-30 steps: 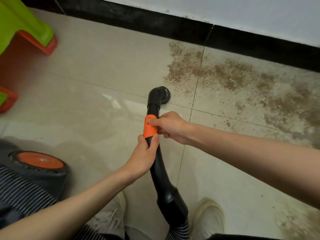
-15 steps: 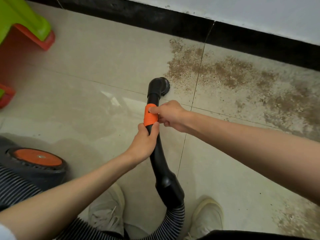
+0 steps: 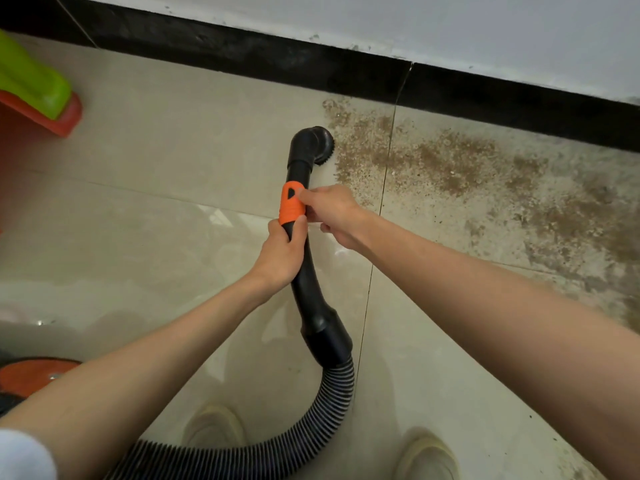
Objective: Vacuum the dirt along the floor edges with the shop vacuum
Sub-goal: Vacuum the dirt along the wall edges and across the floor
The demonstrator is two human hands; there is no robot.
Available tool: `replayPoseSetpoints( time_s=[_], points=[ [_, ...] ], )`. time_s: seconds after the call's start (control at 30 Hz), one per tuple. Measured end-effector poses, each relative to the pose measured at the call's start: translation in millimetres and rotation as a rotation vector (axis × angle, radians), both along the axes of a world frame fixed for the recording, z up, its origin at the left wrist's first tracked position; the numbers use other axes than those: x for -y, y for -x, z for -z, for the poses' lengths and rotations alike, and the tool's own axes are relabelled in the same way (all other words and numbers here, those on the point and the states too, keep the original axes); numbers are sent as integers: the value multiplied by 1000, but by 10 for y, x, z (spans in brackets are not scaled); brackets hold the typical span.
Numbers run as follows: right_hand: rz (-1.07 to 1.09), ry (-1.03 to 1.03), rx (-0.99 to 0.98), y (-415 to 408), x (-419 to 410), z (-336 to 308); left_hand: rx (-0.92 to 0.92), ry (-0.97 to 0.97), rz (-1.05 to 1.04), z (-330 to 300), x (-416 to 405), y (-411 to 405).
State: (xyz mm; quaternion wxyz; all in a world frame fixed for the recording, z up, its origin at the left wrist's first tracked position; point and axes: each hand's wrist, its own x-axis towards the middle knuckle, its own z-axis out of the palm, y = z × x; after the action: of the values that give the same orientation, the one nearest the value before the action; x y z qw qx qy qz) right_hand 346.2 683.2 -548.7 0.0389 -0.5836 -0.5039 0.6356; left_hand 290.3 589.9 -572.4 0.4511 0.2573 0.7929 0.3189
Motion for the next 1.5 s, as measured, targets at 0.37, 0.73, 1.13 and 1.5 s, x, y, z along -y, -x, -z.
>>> replayPoseSetpoints(
  time_s=[0.37,0.73,1.13,1.5],
  points=[
    [-326,-25,-41,-720,468,21,25,-20,-74,95,-800,358],
    [-298,-330,-50,-605,329,-44,97,29,-141,-70,-984,520],
    [-238,-369,-24,-788,168,-117,9,58,-197,-134,-1087,161],
    [-177,-392,97,-1319,132,-136,64,49,-14,-174,-1207,-383]
  ],
)
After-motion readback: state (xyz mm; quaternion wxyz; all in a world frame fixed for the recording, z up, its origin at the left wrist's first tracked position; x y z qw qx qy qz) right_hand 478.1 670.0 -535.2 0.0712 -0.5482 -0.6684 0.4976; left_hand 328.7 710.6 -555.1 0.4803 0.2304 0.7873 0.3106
